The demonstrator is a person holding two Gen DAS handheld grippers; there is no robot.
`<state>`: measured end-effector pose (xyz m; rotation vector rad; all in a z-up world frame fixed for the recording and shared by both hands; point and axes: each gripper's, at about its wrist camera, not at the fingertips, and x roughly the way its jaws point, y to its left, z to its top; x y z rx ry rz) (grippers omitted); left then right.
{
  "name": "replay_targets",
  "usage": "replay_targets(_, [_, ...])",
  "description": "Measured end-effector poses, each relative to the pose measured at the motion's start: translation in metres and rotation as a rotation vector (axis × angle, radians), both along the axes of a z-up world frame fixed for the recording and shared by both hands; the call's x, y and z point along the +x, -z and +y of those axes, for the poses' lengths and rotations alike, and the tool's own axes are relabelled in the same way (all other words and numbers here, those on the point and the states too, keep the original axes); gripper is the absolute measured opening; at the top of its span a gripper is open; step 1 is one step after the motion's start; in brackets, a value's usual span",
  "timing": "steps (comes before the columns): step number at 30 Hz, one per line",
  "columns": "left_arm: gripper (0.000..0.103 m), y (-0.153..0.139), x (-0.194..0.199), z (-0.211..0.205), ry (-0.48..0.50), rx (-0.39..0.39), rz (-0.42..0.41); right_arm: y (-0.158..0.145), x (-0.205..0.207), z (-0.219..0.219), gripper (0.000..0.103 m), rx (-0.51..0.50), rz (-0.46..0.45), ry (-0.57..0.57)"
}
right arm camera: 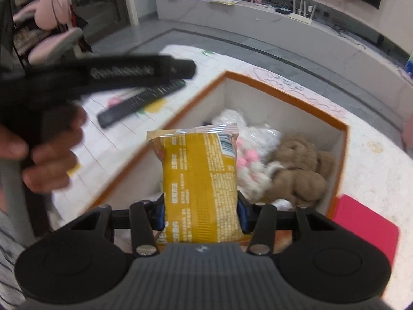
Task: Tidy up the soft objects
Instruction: 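Lower the yellow snack bag into the box and open the right gripper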
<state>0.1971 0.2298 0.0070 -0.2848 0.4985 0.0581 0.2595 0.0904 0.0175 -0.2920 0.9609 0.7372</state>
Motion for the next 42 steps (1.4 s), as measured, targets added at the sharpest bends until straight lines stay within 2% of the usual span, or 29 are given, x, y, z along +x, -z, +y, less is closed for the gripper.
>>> replay_targets(2, [0.076, 0.0, -0.004, 0.003, 0.0, 0.001, -0.016, 0.007, 0.001, 0.015, 0.049, -0.011, -0.019, -0.016])
replay_targets(5, [0.076, 0.003, -0.007, 0.011, -0.032, 0.017, -0.026, 0.027, 0.005, 0.039, 0.048, -0.093, -0.062, -0.016])
replay_targets(9, [0.076, 0.009, -0.002, 0.024, -0.064, -0.021, 0.006, 0.051, 0.02, 0.046, 0.048, -0.089, 0.019, -0.007])
replay_targets(13, [0.076, 0.012, 0.002, 0.028, -0.079, -0.036, 0.038, 0.07, 0.025, 0.053, 0.048, -0.157, 0.063, -0.054])
replay_targets(19, [0.076, 0.015, 0.0, 0.03, -0.084, -0.043, 0.05, 0.086, 0.03, 0.063, 0.047, -0.231, 0.071, -0.069])
replay_targets(24, [0.074, 0.013, -0.002, 0.03, -0.078, -0.048, 0.048, 0.105, 0.03, 0.08, 0.048, -0.338, 0.03, -0.101])
replay_targets(33, [0.074, 0.009, -0.005, 0.028, -0.08, -0.05, 0.035, 0.106, 0.039, 0.075, 0.05, -0.305, 0.042, -0.068])
replay_targets(34, [0.074, 0.009, -0.003, 0.029, -0.082, -0.053, 0.044, 0.104, 0.037, 0.074, 0.052, -0.299, 0.034, -0.078])
replay_targets(37, [0.074, 0.009, -0.004, 0.029, -0.096, -0.057, 0.051, 0.093, 0.025, 0.07, 0.074, -0.245, -0.018, -0.107])
replay_targets(38, [0.074, 0.009, -0.005, 0.028, -0.097, -0.058, 0.052, 0.087, 0.022, 0.066, 0.093, -0.212, -0.034, -0.098])
replay_targets(39, [0.074, 0.008, -0.005, 0.027, -0.1, -0.065, 0.053, 0.08, 0.018, 0.062, 0.1, -0.181, -0.054, -0.093])
replay_targets(42, [0.074, -0.001, -0.016, 0.024, -0.072, -0.111, -0.015, 0.062, 0.008, 0.054, 0.1, -0.16, -0.123, -0.09])
